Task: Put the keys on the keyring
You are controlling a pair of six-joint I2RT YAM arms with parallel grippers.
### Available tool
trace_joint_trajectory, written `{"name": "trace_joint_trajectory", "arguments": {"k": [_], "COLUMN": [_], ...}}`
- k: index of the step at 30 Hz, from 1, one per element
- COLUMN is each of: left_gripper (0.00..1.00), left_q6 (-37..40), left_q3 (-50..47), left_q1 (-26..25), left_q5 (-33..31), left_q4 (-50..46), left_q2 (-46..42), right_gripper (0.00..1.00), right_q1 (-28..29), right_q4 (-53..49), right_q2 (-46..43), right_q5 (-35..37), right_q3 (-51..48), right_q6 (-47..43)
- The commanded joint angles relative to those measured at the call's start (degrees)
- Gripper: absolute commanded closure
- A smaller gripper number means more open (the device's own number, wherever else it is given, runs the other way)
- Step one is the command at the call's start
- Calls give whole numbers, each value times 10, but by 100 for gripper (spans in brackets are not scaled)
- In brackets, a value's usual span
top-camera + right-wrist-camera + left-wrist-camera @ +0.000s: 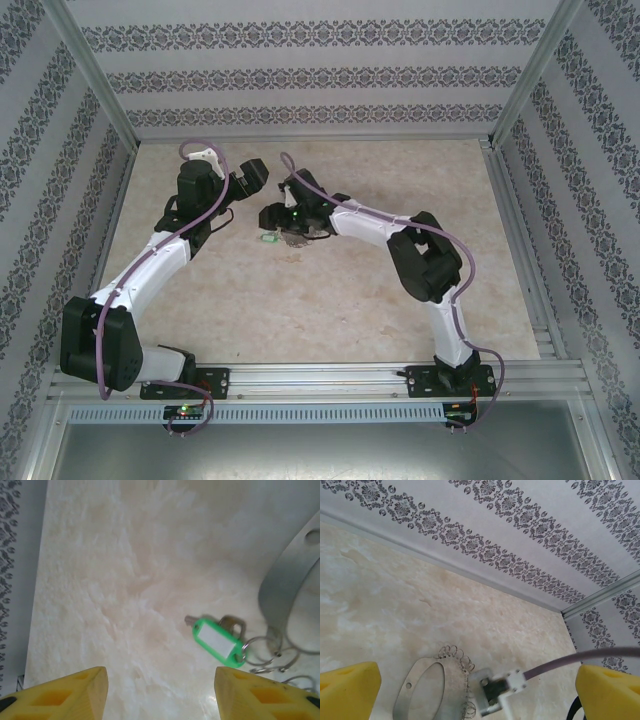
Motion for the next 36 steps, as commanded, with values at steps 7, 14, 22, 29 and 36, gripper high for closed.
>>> {"name": "trace_joint_trajectory", "arguments": {"k": [7, 14, 22, 29, 36], "left_gripper": [0, 0, 0, 0, 0], "left_q6": [42, 77, 128, 214, 339], "left_q3": [30, 14, -16, -74, -172], "left_q1": [2, 2, 1, 0, 0], "left_q5": [-9, -11, -69, -176, -241], "left_q4": [-30, -38, -48, 6, 77], "left_q2": [4, 4, -21, -65, -120], "right_gripper": [41, 39, 27, 2, 2], "right_q1": [-22, -62, -138, -230, -299], "right_q4": [10, 21, 35, 30, 174], "right_q2": [-33, -118, -279, -473, -585], "right_q5": [19, 26, 53, 195, 431], "right_q3": [-55, -148, -285, -388, -515], "right_q6": [-25, -56, -129, -168, -208]}}
